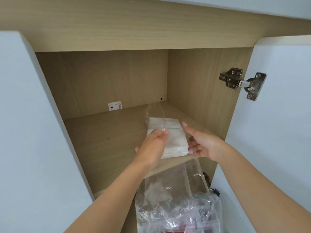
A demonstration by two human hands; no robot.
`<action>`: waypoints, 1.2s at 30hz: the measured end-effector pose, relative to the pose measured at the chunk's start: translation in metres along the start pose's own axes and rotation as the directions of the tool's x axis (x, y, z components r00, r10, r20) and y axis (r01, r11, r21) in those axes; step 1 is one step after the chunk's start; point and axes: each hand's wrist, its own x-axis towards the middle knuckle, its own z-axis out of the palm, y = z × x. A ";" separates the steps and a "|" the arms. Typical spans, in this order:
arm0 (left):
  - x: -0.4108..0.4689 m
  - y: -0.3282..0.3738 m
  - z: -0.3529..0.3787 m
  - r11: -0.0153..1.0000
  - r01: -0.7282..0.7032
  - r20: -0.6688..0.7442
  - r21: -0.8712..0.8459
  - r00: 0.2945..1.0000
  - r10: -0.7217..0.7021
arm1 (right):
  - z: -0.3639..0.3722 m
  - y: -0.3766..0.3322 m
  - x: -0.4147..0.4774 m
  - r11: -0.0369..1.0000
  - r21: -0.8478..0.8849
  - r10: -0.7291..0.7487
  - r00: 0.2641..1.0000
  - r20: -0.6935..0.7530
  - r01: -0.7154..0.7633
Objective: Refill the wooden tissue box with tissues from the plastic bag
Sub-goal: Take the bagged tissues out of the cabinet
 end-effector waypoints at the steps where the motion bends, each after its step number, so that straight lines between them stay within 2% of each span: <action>1: 0.000 -0.003 0.000 1.000 -0.005 0.024 0.004 1.000 0.005 | 0.001 0.001 0.000 1.000 0.012 0.003 1.000 -0.003 -0.003; 4: -0.002 -0.008 -0.001 0.998 -0.031 0.084 0.059 0.996 0.026 | 0.006 0.002 -0.001 1.000 0.019 -0.007 1.000 0.014 0.007; 8: -0.002 -0.011 -0.006 0.985 -0.098 0.058 0.143 0.994 0.090 | 0.018 0.003 -0.002 0.998 -0.033 -0.045 0.999 0.009 0.046; 10: -0.002 -0.010 -0.009 0.980 -0.107 -0.018 0.169 0.994 0.111 | 0.021 0.002 -0.003 0.997 -0.038 -0.066 0.998 -0.024 0.065; 12: -0.001 -0.009 -0.013 0.976 -0.057 -0.174 0.208 0.980 0.094 | 0.020 0.000 -0.005 0.999 -0.013 -0.045 0.999 -0.003 0.045; 14: 0.000 -0.010 -0.019 0.981 0.091 -0.332 0.173 0.943 -0.028 | 0.016 0.001 -0.009 1.000 0.021 -0.014 0.999 0.036 0.013; 15: 0.001 -0.011 -0.022 0.981 0.157 -0.366 0.110 0.924 -0.107 | 0.013 0.003 -0.012 1.000 0.026 -0.005 0.998 0.061 0.003; 18: 0.005 -0.014 -0.029 0.939 0.278 -0.276 -0.202 0.904 -0.326 | 0.006 0.007 -0.021 0.999 0.041 -0.034 0.973 0.230 0.025; 19: 0.005 -0.015 -0.030 0.928 0.302 -0.252 -0.218 0.901 -0.353 | 0.005 0.009 -0.023 0.997 0.070 -0.061 0.955 0.290 0.042; 22: 0.005 -0.014 -0.032 0.941 0.308 -0.236 -0.140 0.912 -0.334 | 0.001 0.020 -0.029 0.971 0.220 -0.175 0.903 0.392 0.093; 23: 0.005 -0.013 -0.032 0.932 0.308 -0.186 -0.190 0.921 -0.342 | 0.001 0.024 -0.032 0.949 0.300 -0.227 0.878 0.421 0.101; 25: 0.002 -0.008 -0.031 0.858 0.356 0.004 -0.370 0.924 -0.382 | 0.001 0.031 -0.039 0.900 0.429 -0.299 0.826 0.478 0.078; 27: -0.004 -0.002 -0.028 0.755 0.402 0.176 -0.518 0.914 -0.365 | 0.001 0.040 -0.042 0.878 0.475 -0.324 0.809 0.491 0.063; 29: -0.009 0.002 -0.024 0.699 0.418 0.245 -0.580 0.908 -0.340 | -0.001 0.045 -0.044 0.869 0.489 -0.343 0.804 0.486 0.075; 36: -0.037 0.030 -0.014 0.711 0.280 0.110 -0.645 0.955 -0.276 | -0.016 0.028 -0.077 0.849 0.526 -0.312 0.853 0.419 0.052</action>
